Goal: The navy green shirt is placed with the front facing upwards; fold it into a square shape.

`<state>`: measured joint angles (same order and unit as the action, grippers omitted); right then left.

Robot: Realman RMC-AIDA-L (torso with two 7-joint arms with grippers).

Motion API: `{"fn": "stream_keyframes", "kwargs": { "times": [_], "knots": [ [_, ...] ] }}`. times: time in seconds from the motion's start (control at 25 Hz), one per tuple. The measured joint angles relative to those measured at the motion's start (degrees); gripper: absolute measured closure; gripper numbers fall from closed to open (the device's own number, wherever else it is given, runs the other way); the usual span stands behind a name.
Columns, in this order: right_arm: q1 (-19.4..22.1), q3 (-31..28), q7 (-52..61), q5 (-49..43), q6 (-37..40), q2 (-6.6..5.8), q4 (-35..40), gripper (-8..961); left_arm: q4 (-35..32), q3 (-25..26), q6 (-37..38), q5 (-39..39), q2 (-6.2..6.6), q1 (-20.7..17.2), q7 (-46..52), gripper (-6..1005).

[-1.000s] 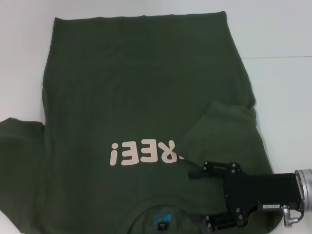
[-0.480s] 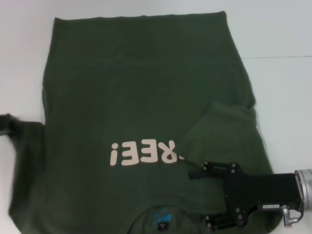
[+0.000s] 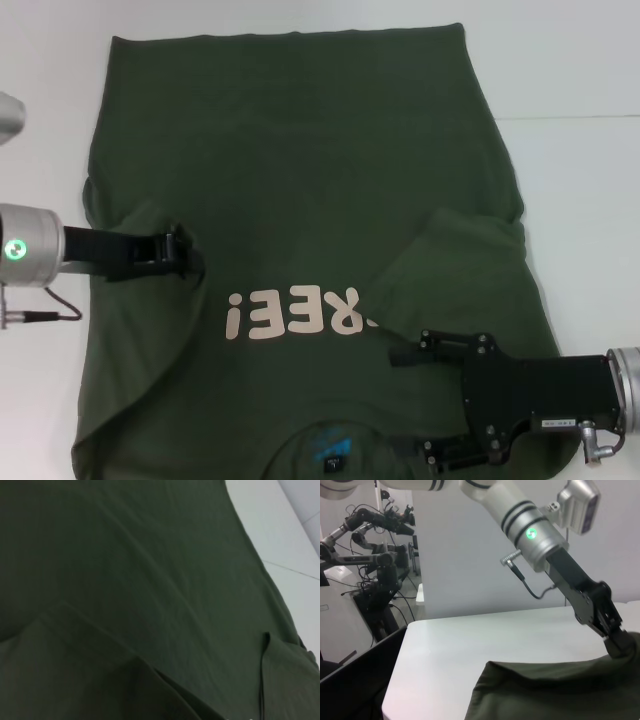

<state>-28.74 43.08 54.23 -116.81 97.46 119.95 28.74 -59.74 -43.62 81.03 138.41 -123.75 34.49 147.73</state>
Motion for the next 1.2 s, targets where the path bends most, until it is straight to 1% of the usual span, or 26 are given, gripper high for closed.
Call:
{"fn": "stream_keyframes", "kwargs": {
  "times": [0.16,0.2,0.24,0.48,0.68,0.76,0.88,0.96,1.04,1.08,1.2],
  "knots": [
    [0.1,0.0,0.0,0.0,0.0,0.00,0.0,31,3.5,0.0,-2.8,0.0,0.35,0.6,-1.0,997],
    [0.1,0.0,0.0,0.0,0.0,0.01,0.0,31,3.5,0.0,-2.8,0.0,0.35,0.6,-1.0,997],
    [0.1,0.0,0.0,0.0,0.0,0.02,0.0,30,5.2,0.8,-3.9,-0.1,0.64,0.6,-2.0,997],
    [-0.2,0.0,0.0,0.0,0.0,0.12,0.0,30,7.5,2.3,-4.6,-0.4,1.32,0.5,-2.2,997],
    [-0.1,0.0,0.5,0.0,0.7,-0.05,1.1,30,7.3,4.9,-3.2,-2.2,1.52,-0.1,-5.1,832],
    [0.1,0.0,1.8,0.0,1.7,-0.06,2.8,30,7.3,6.9,-1.5,-4.0,1.67,-0.3,-8.6,756],
    [0.6,0.0,3.8,0.0,3.9,-0.13,6.6,29,7.3,8.6,1.3,-6.7,1.75,-0.9,-13.4,642],
    [0.9,0.0,5.8,0.0,4.9,-0.14,9.1,29,7.5,10.3,4.7,-9.6,1.84,-1.2,-17.3,573],
    [1.1,0.0,8.6,0.0,6.0,-0.16,11.6,29,7.7,10.9,5.6,-11.0,1.84,-1.3,-18.5,512],
    [1.1,0.0,8.6,0.0,6.0,-0.16,11.6,30,7.7,11.1,6.0,-11.8,1.84,-1.4,-19.1,481],
    [1.1,0.0,14.7,0.0,6.9,-0.30,14.9,31,7.9,11.0,8.1,-14.0,1.76,-1.8,-22.4,389]
  ]
}}
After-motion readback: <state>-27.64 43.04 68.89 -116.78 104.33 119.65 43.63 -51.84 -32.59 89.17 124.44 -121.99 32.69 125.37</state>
